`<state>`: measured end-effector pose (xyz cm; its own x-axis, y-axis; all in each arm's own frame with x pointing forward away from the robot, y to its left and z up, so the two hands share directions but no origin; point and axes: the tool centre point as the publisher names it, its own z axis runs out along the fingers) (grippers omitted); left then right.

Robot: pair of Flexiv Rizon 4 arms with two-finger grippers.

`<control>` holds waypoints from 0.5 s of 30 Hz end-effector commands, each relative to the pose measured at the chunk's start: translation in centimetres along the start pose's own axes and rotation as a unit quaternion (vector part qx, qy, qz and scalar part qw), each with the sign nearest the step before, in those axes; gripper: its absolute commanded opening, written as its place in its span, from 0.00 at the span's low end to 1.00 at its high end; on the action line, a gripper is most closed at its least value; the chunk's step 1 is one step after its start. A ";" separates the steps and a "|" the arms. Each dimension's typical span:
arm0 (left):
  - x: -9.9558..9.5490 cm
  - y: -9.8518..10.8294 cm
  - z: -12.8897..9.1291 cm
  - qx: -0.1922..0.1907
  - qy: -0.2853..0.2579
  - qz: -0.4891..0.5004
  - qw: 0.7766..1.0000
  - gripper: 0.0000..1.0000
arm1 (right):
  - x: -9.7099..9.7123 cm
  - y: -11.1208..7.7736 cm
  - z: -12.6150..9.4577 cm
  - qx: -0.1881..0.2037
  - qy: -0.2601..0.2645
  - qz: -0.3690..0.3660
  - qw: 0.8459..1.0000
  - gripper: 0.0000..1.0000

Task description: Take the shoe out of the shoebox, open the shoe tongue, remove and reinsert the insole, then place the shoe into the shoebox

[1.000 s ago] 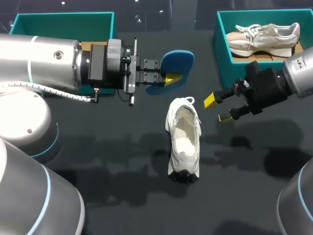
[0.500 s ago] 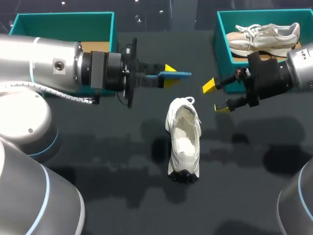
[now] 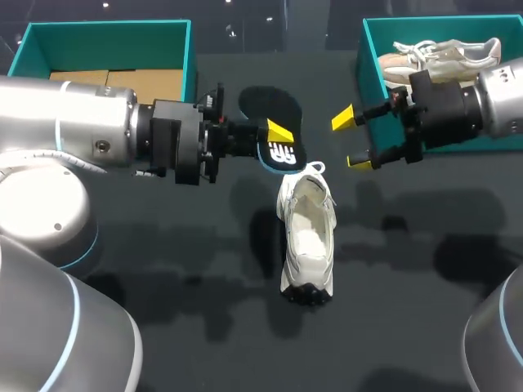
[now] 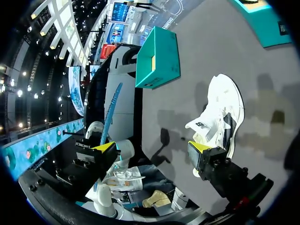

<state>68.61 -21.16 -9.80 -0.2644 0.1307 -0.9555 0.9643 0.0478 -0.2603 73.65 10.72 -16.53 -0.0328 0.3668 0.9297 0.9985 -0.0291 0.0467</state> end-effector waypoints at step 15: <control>1.8 0.9 0.6 0.014 -0.030 0.049 0.998 0.00 | 0.2 0.8 1.1 -0.004 0.020 0.002 1.000 1.00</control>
<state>68.77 -21.13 -10.99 -0.1905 0.0947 -0.9771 0.9817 0.0231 -0.1892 74.24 11.35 -16.61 -0.0278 0.3369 0.9411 0.9985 -0.0341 0.0417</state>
